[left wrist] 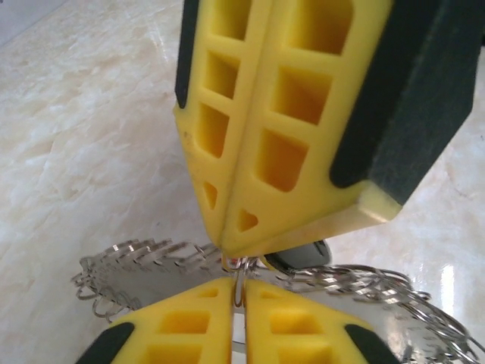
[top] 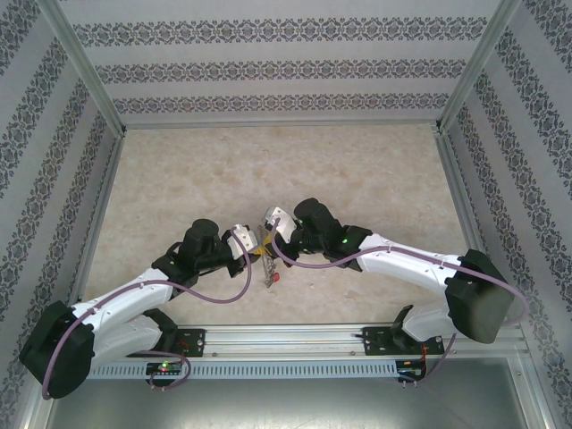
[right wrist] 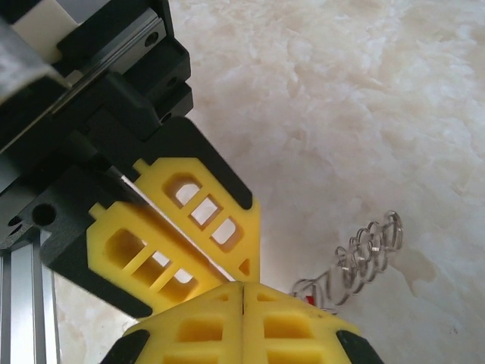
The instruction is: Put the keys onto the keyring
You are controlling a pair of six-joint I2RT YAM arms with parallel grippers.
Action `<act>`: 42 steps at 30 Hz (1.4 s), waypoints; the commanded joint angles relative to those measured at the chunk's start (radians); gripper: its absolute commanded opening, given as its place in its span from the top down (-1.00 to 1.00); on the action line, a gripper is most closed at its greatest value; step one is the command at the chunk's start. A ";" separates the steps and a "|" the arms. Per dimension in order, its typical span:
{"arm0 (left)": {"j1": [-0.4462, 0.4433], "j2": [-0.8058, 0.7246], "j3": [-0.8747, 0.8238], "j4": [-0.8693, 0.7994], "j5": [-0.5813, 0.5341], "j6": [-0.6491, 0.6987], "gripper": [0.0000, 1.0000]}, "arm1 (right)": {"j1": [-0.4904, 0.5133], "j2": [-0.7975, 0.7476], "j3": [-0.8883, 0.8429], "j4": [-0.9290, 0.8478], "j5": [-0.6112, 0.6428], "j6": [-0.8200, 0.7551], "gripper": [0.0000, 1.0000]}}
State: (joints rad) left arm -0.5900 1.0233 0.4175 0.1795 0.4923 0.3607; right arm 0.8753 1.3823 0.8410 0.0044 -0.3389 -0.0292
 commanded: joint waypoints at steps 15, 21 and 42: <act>-0.014 -0.084 -0.092 0.112 -0.053 -0.065 1.00 | -0.013 -0.068 -0.064 0.027 0.117 0.050 1.00; -0.013 -0.089 -0.088 0.079 -0.029 -0.061 0.95 | 0.000 -0.055 -0.033 0.041 0.089 0.047 1.00; -0.020 -0.076 0.015 -0.075 0.019 -0.014 0.36 | 0.014 -0.051 -0.011 0.044 0.052 0.020 1.00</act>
State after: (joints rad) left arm -0.5968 0.9478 0.4000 0.1310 0.4961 0.3351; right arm 0.8814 1.3384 0.7918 0.0196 -0.2775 0.0013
